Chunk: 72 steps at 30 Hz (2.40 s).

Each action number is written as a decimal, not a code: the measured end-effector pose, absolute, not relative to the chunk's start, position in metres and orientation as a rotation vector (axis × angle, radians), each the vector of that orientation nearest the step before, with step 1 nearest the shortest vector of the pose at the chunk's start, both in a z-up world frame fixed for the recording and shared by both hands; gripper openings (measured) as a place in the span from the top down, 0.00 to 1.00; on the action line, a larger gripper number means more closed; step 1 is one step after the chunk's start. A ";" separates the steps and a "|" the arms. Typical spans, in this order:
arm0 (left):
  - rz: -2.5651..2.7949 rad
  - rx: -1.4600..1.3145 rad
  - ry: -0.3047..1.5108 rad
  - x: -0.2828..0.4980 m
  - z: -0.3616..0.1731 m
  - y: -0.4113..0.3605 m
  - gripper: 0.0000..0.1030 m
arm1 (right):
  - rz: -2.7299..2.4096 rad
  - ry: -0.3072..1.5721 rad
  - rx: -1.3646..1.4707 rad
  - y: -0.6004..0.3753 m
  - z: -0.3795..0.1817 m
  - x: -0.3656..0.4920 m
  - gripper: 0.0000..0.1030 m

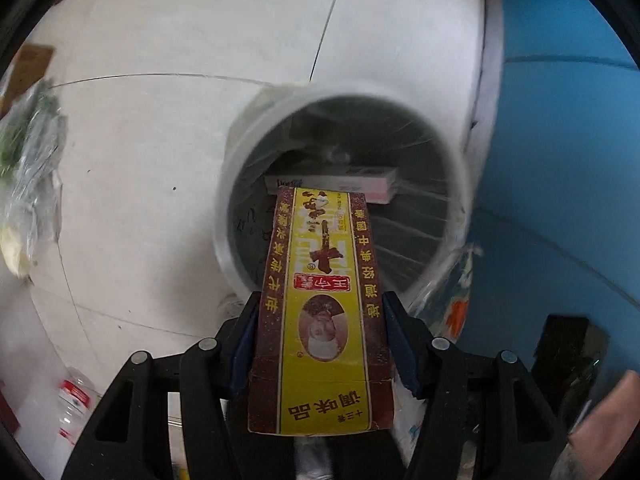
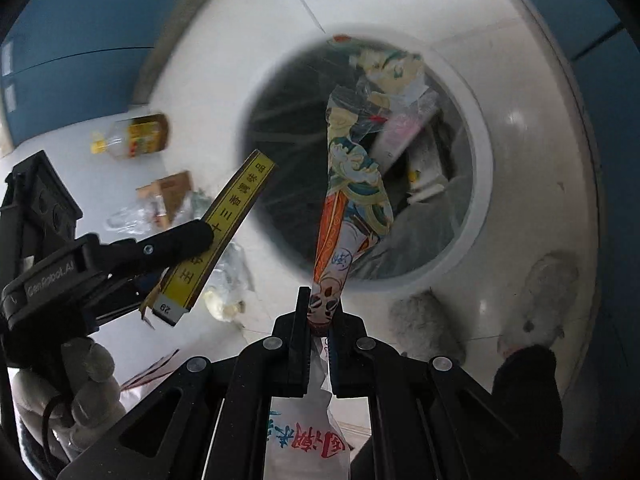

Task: Collect trash
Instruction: 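Carry the yellow box and wrapper over the bin and release both, then grasp the green pepper with the left tool from the counter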

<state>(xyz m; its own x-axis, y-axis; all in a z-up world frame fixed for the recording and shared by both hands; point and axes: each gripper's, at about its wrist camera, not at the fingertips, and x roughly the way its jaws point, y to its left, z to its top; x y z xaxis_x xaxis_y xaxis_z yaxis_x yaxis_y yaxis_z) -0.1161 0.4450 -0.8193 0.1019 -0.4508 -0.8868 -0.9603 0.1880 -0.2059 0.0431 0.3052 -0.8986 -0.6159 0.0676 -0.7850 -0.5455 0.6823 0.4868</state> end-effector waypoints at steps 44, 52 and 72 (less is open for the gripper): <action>1.044 -0.880 1.243 -0.172 -0.337 0.348 0.00 | 1.028 1.252 -0.752 0.265 -0.373 0.025 0.00; 1.028 -0.843 1.179 -0.177 -0.264 0.322 0.00 | 1.087 1.211 -0.664 0.228 -0.276 0.024 0.00; 0.566 -0.434 1.200 0.101 -0.222 0.229 0.00 | 0.586 1.342 -0.014 0.038 -0.246 0.240 0.12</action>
